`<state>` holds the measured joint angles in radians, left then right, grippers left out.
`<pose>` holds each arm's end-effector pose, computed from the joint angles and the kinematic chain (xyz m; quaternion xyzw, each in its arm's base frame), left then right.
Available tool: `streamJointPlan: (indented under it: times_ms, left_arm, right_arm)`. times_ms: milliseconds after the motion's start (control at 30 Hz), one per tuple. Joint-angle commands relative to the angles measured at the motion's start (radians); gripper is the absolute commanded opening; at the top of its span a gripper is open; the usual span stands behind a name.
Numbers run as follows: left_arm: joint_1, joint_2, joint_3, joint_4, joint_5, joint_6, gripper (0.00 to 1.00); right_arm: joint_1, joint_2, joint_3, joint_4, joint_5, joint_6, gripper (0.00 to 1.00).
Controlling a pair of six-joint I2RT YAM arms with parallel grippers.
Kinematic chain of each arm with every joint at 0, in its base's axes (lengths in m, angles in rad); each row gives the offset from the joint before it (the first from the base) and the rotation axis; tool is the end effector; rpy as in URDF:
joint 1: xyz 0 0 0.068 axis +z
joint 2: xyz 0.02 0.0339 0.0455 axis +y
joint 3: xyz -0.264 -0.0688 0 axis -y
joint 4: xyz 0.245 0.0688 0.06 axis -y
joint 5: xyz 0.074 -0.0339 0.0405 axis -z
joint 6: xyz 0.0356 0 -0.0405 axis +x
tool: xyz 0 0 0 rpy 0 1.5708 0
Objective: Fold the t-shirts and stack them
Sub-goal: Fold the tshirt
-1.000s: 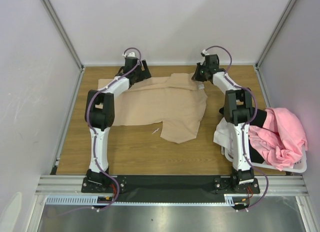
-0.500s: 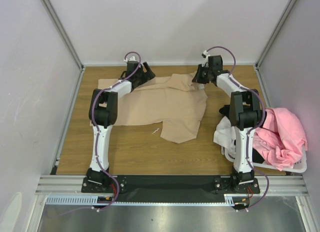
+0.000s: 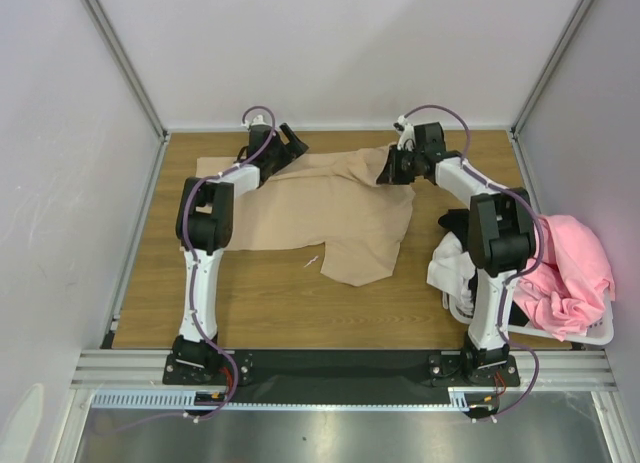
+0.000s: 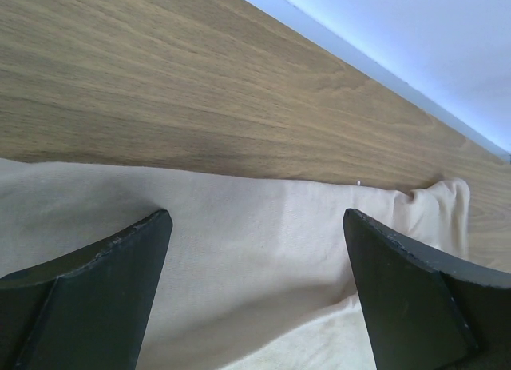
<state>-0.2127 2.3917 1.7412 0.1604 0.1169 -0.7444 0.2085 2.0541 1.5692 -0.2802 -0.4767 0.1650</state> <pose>0.5279 -0.1183 0.1413 -0.1959 0.8339 -0.2810 0.4328 0.4502 0.1119 0.2130 -0.1120 0.8917 0.2842 0.3340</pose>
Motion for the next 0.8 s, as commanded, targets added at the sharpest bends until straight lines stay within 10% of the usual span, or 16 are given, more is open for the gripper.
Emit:
streamJointPlan:
  times_ms: [0, 167, 333, 767]
  left_arm:
    - [0.009, -0.016, -0.042, -0.005, 0.018, -0.018, 0.96]
    - [0.018, -0.029, -0.058, -0.001, 0.023, -0.010, 0.96]
    - [0.016, -0.034, -0.063, 0.007, 0.035, 0.000, 0.96]
    - [0.016, -0.065, -0.069, -0.001, 0.075, 0.099, 0.96]
  right_arm:
    - [0.015, -0.107, -0.060, -0.025, -0.056, -0.054, 0.00]
    - [0.025, -0.132, -0.095, -0.144, -0.050, -0.134, 0.00]
    - [-0.001, -0.106, -0.065, -0.223, -0.014, -0.150, 0.51]
    - [0.022, 0.242, 0.494, -0.132, 0.012, 0.169, 0.68]
